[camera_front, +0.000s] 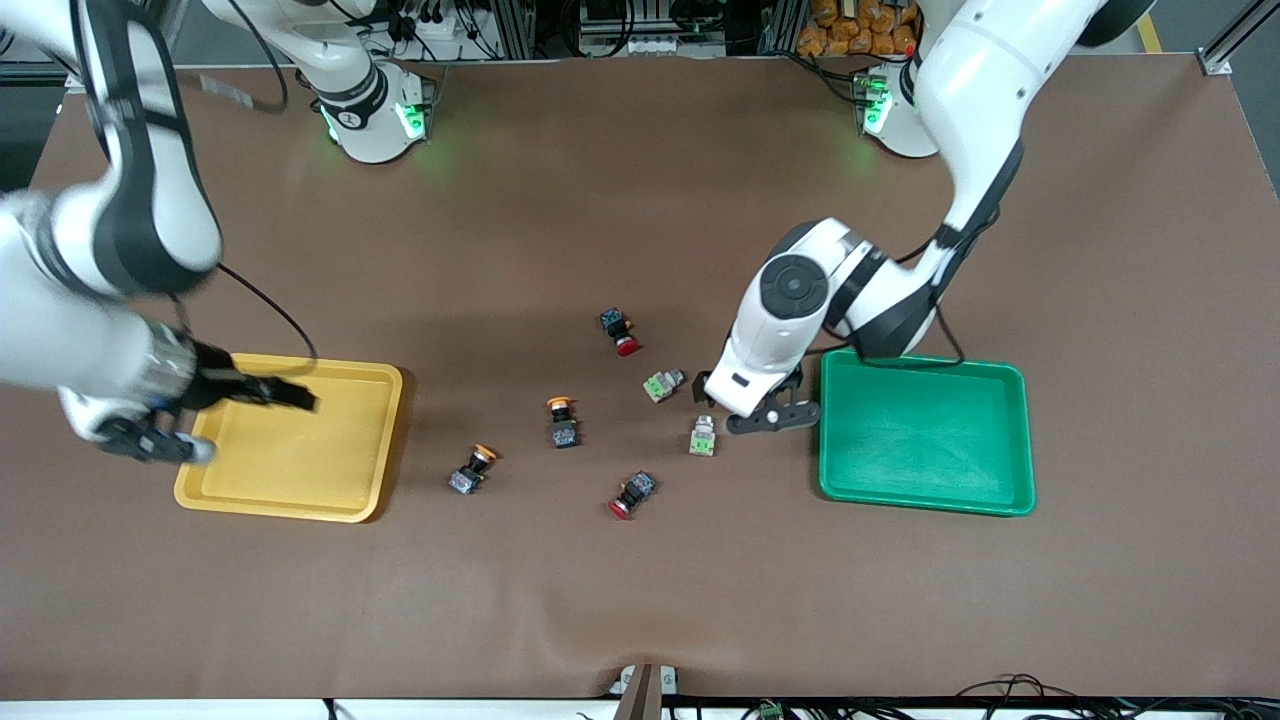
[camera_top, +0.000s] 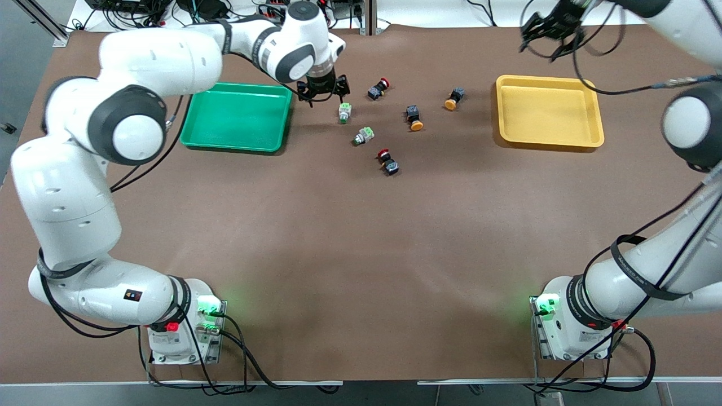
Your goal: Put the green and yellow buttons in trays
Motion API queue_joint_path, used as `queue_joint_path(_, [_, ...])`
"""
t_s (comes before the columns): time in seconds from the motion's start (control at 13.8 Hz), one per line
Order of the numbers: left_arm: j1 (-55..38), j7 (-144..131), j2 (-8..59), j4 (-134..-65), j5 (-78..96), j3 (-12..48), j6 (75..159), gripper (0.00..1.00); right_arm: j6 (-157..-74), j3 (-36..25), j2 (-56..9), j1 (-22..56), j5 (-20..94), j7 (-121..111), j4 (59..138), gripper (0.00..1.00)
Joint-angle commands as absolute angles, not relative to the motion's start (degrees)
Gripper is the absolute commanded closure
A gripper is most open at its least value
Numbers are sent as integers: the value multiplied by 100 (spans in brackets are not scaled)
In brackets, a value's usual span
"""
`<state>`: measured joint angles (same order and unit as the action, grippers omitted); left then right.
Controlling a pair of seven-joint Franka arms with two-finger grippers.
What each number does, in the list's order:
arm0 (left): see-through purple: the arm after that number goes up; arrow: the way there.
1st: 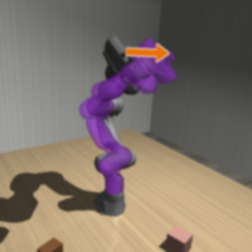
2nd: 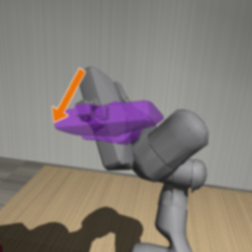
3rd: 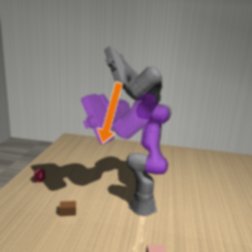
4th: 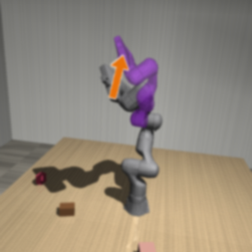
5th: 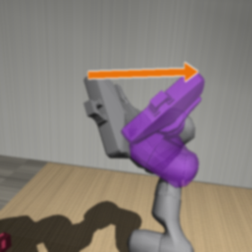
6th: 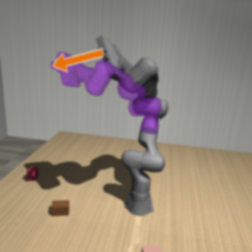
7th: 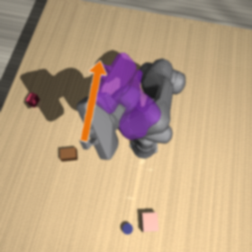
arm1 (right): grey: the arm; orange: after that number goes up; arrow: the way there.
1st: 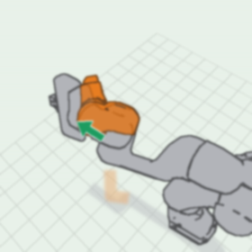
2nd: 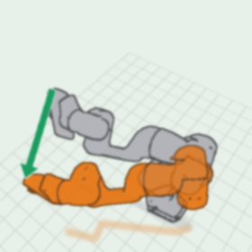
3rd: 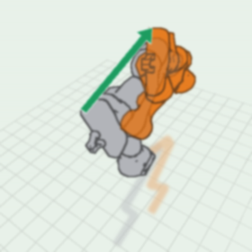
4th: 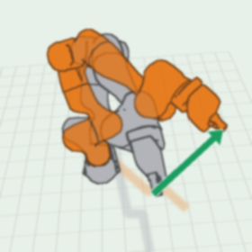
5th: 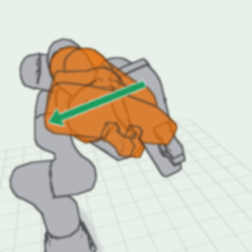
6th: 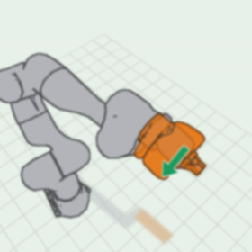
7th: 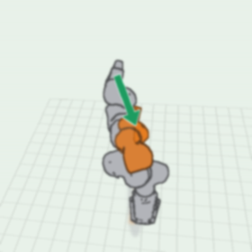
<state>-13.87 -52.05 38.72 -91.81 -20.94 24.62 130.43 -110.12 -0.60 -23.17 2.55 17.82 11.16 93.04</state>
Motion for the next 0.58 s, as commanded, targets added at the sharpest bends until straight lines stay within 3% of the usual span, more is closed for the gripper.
queue_joint_path(0.0, [-1765, -4967, 4559, -8334, -2417, 2426, 12981, 0, -10969, -97, -3161, 307, 2521, 2071, 8641, 0])
queue_joint_path(0.15, [-1863, -4765, 4833, -8183, -2461, 2400, 13191, 0, -11082, -97, -3584, 544, 2610, 3010, 8465, 0])
queue_joint_path(0.36, [-1846, -4658, 5114, -8183, -2908, 2365, 13649, 0, -12301, -97, -4006, 833, 2637, 3454, 8455, 0])
queue_joint_path(0.51, [-1854, -4641, 5229, -8191, -2988, 2198, 13850, 0, -12515, -88, -4061, 949, 2741, 3646, 8455, 0])
